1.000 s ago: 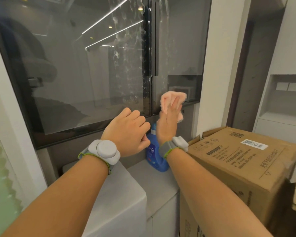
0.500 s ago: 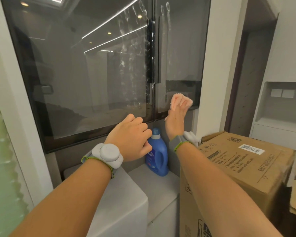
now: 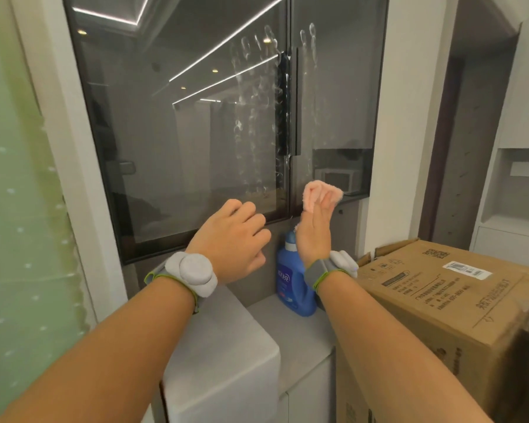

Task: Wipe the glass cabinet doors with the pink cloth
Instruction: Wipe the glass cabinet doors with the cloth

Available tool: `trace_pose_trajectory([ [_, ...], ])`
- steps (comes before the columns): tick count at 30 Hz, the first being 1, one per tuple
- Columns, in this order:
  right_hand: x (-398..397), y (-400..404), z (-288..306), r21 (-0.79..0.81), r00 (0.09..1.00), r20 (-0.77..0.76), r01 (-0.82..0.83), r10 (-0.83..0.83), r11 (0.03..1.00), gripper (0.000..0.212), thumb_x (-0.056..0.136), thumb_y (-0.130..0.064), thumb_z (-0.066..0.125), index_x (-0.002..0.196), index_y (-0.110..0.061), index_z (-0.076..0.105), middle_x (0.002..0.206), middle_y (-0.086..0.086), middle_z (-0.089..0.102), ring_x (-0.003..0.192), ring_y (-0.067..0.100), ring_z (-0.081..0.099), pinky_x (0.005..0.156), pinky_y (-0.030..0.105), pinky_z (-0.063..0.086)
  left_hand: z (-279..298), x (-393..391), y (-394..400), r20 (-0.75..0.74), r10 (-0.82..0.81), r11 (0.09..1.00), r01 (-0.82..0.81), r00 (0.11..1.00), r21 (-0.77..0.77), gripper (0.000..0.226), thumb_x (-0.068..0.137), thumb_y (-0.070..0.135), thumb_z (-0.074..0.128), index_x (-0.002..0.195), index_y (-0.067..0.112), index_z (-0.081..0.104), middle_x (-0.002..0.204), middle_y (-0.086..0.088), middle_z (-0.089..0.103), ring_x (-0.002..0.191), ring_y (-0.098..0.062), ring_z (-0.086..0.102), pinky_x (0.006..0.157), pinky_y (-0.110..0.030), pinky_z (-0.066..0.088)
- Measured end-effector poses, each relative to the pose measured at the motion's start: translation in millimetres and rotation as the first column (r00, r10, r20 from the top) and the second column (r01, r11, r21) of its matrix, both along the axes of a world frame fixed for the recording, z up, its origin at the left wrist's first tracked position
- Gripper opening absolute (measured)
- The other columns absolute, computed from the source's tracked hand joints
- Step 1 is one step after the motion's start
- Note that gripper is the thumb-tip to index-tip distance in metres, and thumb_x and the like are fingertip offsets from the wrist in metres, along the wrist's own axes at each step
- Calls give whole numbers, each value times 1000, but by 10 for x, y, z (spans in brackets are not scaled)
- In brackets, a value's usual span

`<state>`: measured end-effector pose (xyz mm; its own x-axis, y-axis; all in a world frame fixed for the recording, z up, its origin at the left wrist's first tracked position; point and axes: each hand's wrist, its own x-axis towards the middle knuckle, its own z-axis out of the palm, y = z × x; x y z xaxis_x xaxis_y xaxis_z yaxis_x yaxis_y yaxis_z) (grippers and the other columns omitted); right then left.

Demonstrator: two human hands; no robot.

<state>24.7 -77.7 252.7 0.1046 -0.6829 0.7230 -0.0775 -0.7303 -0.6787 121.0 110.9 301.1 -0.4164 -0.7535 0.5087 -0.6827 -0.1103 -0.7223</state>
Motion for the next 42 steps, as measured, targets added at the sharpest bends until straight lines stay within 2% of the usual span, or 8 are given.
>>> trace_pose_trajectory([
  [5,236,416,-74,-86,996,-57,69,-74,994,50,84,6,31,133,2,42,147,15,30,140,41,31,128,54,19,170,298,415,43,32,980,-23,999,-196,18,83,26,55,92,11,60,100,-13,61,93,-36,58,87,-48,41],
  [9,424,878,-85,-46,985,-175,-2,-6,999,63,99,-26,10,153,-33,-24,166,0,-23,160,35,-13,131,50,-2,328,401,644,45,73,954,-57,996,-294,29,86,25,54,108,8,62,123,-18,61,113,-42,59,104,-53,37],
  [13,545,1206,-22,-165,982,-187,4,-35,986,61,104,-20,12,163,-3,6,171,26,-4,160,43,-7,130,54,0,401,460,764,14,117,949,-108,993,-296,40,94,27,53,128,7,60,141,-21,56,134,-45,51,118,-56,31],
  [18,627,1439,-7,-400,966,-259,-134,29,907,70,105,-25,28,162,-32,-12,167,-13,-31,160,20,-19,130,40,-12,402,465,804,-25,129,944,-130,991,-305,49,104,32,43,140,2,58,150,-23,53,146,-48,43,126,-57,26],
  [23,468,998,316,-210,951,-307,-21,-46,977,62,110,-20,21,160,-25,-15,169,6,-26,159,28,-21,131,50,-3,406,458,790,-22,194,935,-191,981,-300,59,103,32,39,153,0,46,162,-24,40,156,-47,28,130,-57,19],
  [27,447,969,567,-217,989,-143,-65,34,974,62,108,-41,17,142,-63,-30,165,-21,-26,157,14,-21,132,49,-2,397,471,753,-12,214,931,-208,977,-300,63,103,36,40,155,1,42,165,-26,35,157,-48,22,130,-58,16],
  [30,422,1009,296,-448,979,-203,-80,-15,890,69,109,-27,29,160,-39,-15,173,-9,-15,162,27,-9,131,52,6,393,485,720,5,222,929,-210,975,-303,63,104,36,40,156,0,40,165,-26,34,158,-48,21,131,-58,14],
  [42,478,1055,950,-156,999,-41,-4,-3,988,79,94,-37,38,164,-27,4,174,5,10,161,26,12,130,49,15,385,522,692,20,239,931,-223,971,-290,57,105,37,37,150,3,46,165,-25,35,157,-48,20,129,-58,17],
])
